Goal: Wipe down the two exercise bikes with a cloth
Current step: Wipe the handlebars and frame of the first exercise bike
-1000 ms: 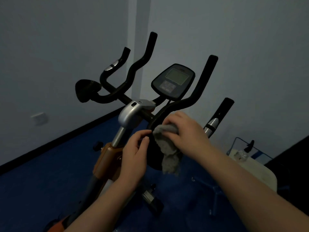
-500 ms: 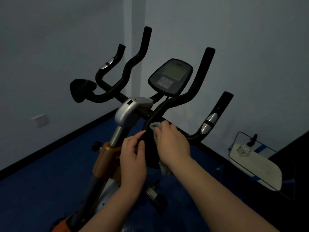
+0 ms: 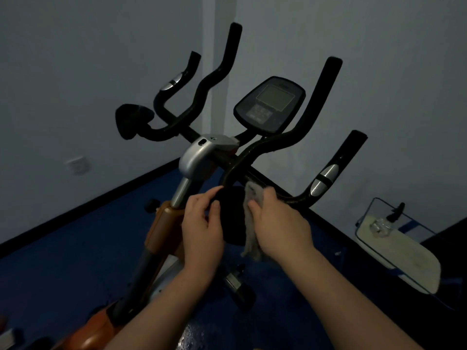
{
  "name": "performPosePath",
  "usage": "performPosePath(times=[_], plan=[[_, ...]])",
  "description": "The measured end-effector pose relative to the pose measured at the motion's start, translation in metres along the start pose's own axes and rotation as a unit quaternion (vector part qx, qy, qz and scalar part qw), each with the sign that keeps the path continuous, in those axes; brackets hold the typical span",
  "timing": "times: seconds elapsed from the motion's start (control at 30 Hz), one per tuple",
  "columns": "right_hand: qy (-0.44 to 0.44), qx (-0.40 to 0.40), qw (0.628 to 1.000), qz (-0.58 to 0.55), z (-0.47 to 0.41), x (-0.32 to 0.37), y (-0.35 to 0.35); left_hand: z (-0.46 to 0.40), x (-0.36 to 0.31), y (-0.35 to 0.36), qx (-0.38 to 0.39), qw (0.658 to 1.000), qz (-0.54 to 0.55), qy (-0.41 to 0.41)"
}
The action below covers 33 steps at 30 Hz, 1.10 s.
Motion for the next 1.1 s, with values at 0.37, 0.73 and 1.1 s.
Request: performPosePath(times=[0.37, 0.73, 1.1], plan=[[-0.097, 0.017, 0.994, -0.054, -0.022, 0.003, -0.004, -0.001, 0.000, -0.002, -0.002, 1.000, -0.019, 0.005], [-0.169, -0.059, 0.977, -0.115, -0.032, 0.024, -0.018, 0.003, -0.007, 0.002, -0.040, 0.998, -0.040, 0.036], [-0.307, -0.142, 0.941, -0.017, 0.000, 0.022, -0.025, 0.007, -0.007, 0.000, -0.062, 0.997, -0.037, -0.008]])
Point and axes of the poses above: each hand's wrist, its own z-axis away from the middle knuckle, its own y-axis out of the palm, x = y × z, the point moved 5 cm from there along -z, towards the middle knuckle, and after that the axes turned 12 degrees about z, right-handed, at the moved point
